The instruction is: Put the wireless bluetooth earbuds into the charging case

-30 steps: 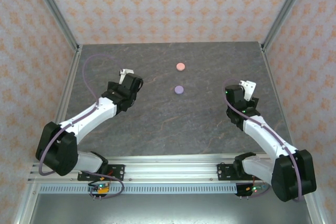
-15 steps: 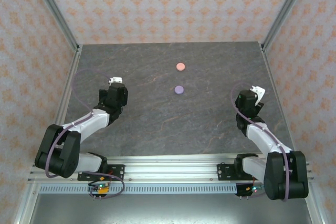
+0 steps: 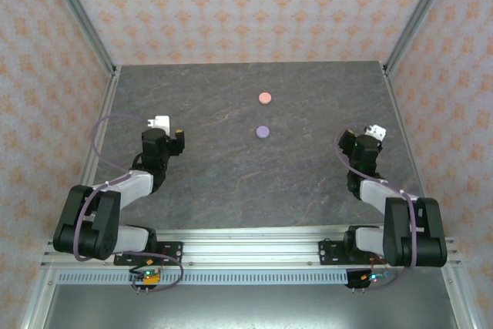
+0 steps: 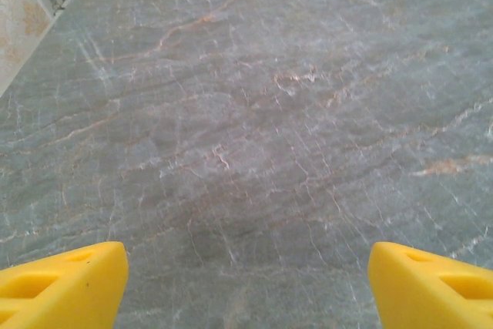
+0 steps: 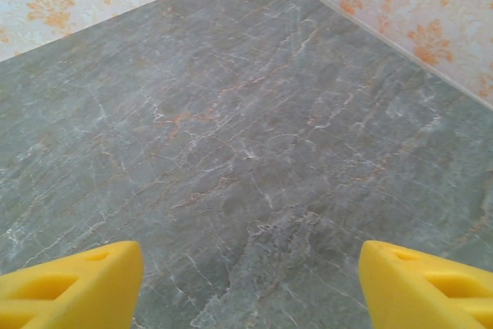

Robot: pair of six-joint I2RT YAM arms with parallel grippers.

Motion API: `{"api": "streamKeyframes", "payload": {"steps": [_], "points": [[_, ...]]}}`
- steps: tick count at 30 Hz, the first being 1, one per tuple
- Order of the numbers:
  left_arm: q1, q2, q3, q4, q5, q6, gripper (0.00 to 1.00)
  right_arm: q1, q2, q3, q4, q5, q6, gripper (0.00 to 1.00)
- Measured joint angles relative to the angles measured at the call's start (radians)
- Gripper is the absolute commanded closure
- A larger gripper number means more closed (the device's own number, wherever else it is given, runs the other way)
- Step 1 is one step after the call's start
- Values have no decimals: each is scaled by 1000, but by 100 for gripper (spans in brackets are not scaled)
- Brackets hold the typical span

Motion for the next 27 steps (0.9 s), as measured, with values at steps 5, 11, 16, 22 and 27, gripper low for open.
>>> {"api": "streamKeyframes", "payload": {"steps": [5, 11, 16, 22, 27], "points": [[66, 20, -36, 112, 60, -5, 19, -1, 68, 0, 67, -26, -18, 24], [84, 67, -47, 190, 94, -23, 18, -4, 127, 0, 132, -41, -33, 23], [84, 138, -71, 277, 98, -30, 18, -4, 145, 0, 187, -68, -48, 22], [78, 158, -40, 255, 79, -31, 1, -3, 245, 13, 231, -100, -68, 2], [48, 159, -16, 243, 51, -26, 0, 20, 247, 50, 211, -94, -90, 1]]}}
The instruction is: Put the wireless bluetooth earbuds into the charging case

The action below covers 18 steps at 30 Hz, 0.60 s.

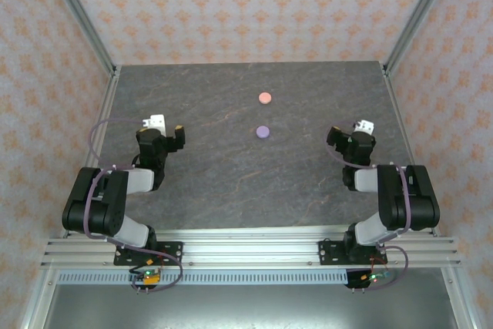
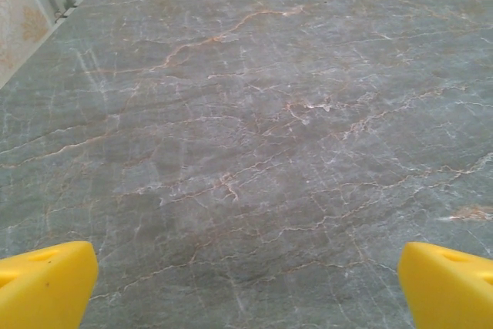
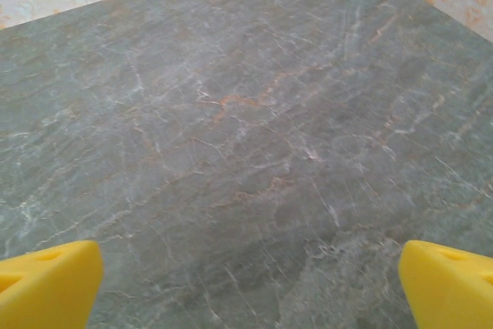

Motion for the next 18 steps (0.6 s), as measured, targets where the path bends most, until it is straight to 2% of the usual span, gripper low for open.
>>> {"api": "streamKeyframes", "payload": {"steps": [18], "points": [[-3, 2, 1, -18, -14, 0, 0, 16, 0, 14, -19, 16, -18, 1]]}}
